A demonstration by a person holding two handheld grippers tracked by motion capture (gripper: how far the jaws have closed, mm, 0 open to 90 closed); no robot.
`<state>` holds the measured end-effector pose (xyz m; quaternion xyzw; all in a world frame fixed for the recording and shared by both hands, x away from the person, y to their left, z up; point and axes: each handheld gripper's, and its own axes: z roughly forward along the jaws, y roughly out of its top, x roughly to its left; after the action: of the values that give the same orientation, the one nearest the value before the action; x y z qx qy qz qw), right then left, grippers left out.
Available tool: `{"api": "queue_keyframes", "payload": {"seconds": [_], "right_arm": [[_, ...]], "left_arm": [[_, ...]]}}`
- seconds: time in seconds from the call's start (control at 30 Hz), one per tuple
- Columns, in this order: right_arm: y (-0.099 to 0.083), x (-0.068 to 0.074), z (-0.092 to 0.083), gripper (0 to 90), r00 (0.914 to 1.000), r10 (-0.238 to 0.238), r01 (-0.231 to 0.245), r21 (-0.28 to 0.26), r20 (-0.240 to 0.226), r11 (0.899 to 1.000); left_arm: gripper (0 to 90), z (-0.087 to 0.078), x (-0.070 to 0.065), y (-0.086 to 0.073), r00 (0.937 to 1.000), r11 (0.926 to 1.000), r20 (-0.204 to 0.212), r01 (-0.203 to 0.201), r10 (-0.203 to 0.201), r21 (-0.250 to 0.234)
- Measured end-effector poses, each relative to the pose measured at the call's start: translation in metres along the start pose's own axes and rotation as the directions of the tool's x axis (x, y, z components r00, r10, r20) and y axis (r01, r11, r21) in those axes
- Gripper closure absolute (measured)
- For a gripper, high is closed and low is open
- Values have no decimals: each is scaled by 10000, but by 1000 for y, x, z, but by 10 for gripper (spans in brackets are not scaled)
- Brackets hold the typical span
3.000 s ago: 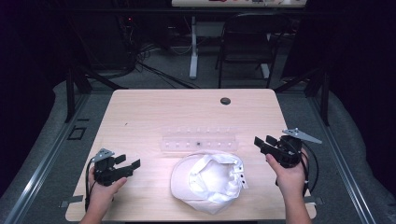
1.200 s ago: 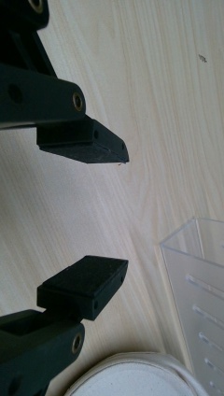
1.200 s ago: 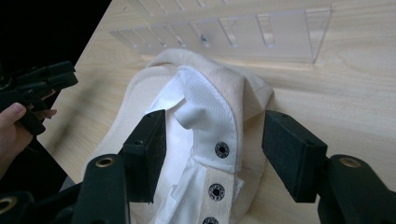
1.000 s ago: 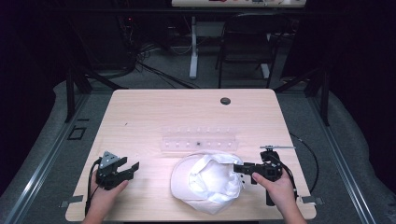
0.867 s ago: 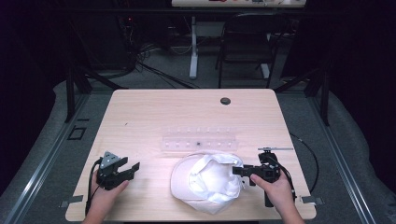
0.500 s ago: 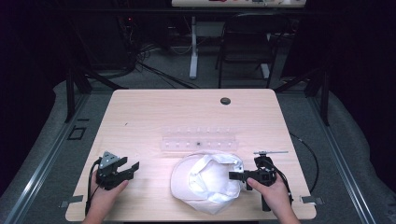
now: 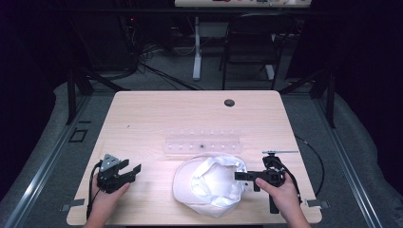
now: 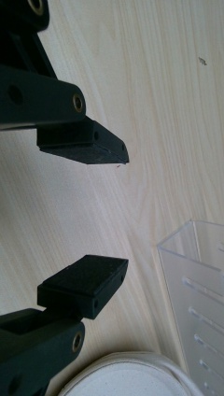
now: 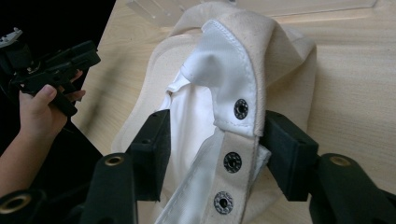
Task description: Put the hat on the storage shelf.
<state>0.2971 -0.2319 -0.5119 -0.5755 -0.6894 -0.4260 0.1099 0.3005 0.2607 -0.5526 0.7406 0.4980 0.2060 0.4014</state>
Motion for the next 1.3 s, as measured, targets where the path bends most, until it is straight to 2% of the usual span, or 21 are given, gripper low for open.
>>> {"api": "queue_keyframes", "payload": {"seconds": [0.13,0.23,0.47,0.5,0.63,1.07,1.17,1.3], "right_arm": [[2,0,-2,530,9999,111,-111,89,2,9999],[4,0,-2,626,9996,216,-220,191,183,9996],[6,0,-1,704,9991,202,-215,333,375,9992],[6,0,0,750,9989,170,-185,347,428,9992],[8,0,0,794,9989,215,-238,545,419,9982],[14,7,1,827,9984,-48,17,540,562,9985],[15,8,1,828,9990,41,-65,529,446,9986],[20,8,-4,829,9999,167,-168,345,22,9993]], "left_arm": [[431,0,0,0,10000,10000,1,10,-10,0],[431,0,0,0,10000,10000,-5,-5,5,2],[432,0,1,0,10000,10000,-10,-7,7,-2],[432,0,0,0,10000,10000,-18,-12,12,-5],[432,0,0,0,10000,10000,-26,-13,13,-5],[434,0,1,0,10000,10000,-86,-4,3,-38],[434,-1,1,0,10000,10000,-88,-4,3,-53],[436,-1,1,0,10000,10000,-93,-8,8,-79]]}}
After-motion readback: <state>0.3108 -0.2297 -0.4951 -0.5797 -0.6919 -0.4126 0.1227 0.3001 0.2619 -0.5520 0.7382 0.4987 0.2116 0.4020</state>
